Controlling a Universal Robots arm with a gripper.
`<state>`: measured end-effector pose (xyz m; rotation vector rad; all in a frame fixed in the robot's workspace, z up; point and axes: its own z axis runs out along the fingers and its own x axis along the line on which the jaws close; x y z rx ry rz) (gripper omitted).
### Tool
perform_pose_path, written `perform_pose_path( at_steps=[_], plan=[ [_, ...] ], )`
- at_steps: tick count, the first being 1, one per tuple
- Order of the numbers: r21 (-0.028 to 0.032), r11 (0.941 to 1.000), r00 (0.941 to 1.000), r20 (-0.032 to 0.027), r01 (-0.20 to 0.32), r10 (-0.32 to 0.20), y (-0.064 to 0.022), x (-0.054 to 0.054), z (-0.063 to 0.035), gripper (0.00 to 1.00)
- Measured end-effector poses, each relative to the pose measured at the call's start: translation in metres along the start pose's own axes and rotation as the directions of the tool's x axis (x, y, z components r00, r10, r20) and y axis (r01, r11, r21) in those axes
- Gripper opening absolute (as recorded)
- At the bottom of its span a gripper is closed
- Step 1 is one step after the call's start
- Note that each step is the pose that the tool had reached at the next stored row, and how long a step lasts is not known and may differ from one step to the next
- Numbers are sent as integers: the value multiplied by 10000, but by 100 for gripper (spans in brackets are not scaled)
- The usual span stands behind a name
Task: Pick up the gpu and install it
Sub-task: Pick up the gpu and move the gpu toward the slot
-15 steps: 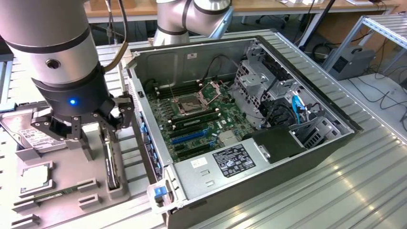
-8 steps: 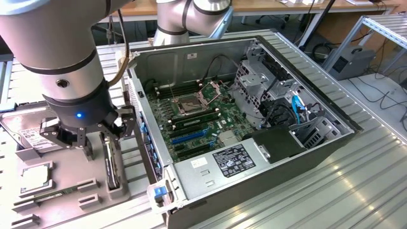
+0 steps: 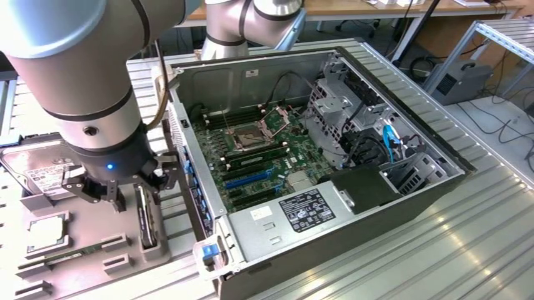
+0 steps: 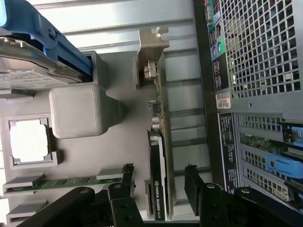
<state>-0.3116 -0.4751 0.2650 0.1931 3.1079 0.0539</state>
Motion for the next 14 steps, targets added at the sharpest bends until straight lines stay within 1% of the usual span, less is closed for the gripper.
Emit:
perform_pose_path(
  at_steps=[1,5,7,11,14],
  plan=[
    [1,10000,10000,1,-28,28,-1,1,36,55],
    [2,10000,10000,-3,-77,77,-4,3,121,55],
    [4,10000,10000,-8,-98,98,-6,5,191,55],
    [3,9999,9999,-8,-101,101,-3,6,204,55],
    [4,9999,9999,-8,-100,100,22,9,204,55]
  ],
)
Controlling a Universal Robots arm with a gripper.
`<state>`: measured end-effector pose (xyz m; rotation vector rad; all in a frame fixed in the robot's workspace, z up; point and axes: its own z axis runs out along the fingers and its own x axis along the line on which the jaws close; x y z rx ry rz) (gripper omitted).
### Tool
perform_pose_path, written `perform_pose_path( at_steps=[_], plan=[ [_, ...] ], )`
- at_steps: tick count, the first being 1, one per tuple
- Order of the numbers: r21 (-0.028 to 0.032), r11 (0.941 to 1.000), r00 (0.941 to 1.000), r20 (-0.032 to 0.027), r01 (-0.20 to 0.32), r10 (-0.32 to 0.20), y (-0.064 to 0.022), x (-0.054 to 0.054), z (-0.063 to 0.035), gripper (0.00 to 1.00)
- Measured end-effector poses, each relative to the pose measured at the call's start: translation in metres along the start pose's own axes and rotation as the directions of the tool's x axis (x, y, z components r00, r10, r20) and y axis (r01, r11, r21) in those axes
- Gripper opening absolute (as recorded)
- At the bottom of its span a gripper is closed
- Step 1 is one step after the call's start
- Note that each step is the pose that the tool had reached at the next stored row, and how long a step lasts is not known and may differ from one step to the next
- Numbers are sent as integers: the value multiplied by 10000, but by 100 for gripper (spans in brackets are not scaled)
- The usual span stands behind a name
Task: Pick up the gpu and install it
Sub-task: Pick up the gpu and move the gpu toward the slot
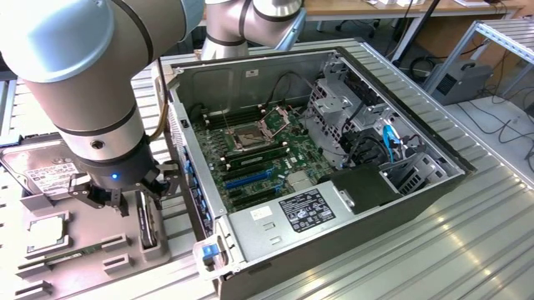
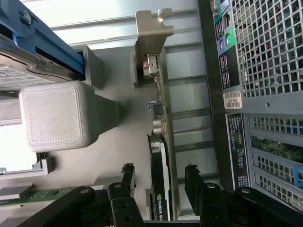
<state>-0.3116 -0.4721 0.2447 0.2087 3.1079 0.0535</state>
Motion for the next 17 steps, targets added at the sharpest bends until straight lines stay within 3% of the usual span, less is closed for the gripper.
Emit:
perform_pose_path(
  at_steps=[14,16,17],
  plan=[
    [0,10000,10000,0,1,-1,0,0,9,55],
    [0,10000,10000,0,0,0,0,0,9,54],
    [0,10000,10000,0,0,0,0,0,9,47]
  ],
)
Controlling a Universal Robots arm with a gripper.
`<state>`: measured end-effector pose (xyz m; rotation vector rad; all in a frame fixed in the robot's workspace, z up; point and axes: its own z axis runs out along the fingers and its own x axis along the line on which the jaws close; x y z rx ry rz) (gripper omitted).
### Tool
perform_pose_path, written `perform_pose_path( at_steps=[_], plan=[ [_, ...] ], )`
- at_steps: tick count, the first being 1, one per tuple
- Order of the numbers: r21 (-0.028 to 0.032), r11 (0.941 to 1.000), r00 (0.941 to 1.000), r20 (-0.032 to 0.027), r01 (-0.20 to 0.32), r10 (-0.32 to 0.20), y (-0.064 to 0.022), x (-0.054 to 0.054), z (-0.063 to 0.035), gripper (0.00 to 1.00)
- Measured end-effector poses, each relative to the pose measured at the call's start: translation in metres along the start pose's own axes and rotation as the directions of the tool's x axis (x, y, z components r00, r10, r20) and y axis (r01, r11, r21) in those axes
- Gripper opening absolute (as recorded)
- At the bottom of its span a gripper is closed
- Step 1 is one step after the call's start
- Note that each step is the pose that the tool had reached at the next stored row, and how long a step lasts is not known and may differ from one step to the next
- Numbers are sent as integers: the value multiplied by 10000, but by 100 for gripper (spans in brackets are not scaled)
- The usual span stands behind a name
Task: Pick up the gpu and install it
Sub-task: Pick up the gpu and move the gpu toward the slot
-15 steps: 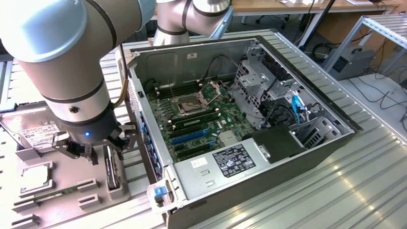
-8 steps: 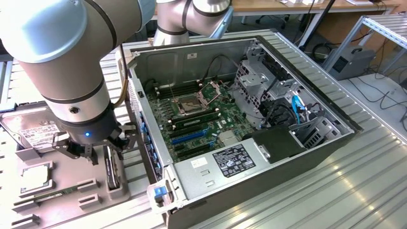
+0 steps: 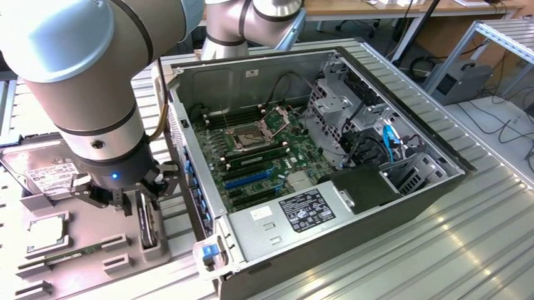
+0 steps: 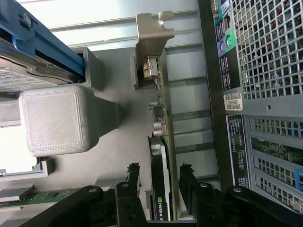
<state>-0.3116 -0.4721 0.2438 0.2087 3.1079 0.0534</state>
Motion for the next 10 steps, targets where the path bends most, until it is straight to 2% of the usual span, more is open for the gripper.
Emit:
perform_pose_path(
  at_steps=[10],
  plan=[
    [-1,10000,10000,1,1,-1,2,-15,2,47]
  ],
)
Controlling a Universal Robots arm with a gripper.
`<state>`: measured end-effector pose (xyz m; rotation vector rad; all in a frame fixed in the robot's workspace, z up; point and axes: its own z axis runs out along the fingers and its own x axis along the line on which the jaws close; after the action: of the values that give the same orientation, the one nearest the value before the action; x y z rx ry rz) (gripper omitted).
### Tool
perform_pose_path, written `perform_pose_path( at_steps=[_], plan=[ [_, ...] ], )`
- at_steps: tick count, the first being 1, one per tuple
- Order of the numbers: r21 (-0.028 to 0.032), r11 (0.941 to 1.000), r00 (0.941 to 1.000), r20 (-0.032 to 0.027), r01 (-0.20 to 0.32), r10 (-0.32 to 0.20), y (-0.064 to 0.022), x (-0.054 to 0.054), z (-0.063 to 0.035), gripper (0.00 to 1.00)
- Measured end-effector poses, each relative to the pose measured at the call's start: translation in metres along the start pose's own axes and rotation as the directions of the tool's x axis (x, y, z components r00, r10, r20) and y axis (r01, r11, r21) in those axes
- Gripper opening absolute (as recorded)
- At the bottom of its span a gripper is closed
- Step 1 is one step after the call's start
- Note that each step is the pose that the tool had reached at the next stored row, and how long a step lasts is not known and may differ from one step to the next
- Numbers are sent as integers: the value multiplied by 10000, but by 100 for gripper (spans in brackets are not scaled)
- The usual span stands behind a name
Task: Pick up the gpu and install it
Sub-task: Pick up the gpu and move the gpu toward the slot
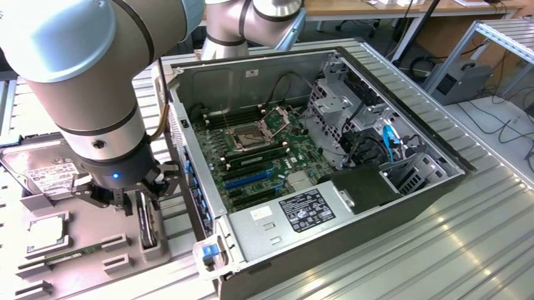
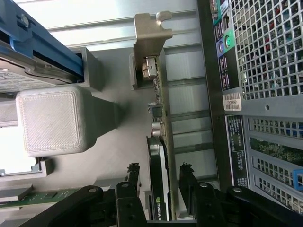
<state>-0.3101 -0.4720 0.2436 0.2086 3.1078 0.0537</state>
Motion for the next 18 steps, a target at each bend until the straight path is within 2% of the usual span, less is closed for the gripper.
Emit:
perform_pose_path(
  at_steps=[7,10,11,18],
  plan=[
    [1,10000,10000,-1,-1,1,0,0,-1,47],
    [1,10000,10000,-1,-1,1,0,0,0,45],
    [1,10000,10000,0,-1,1,0,0,0,38],
    [1,10000,10000,0,-1,1,-1,1,0,38]
  ],
)
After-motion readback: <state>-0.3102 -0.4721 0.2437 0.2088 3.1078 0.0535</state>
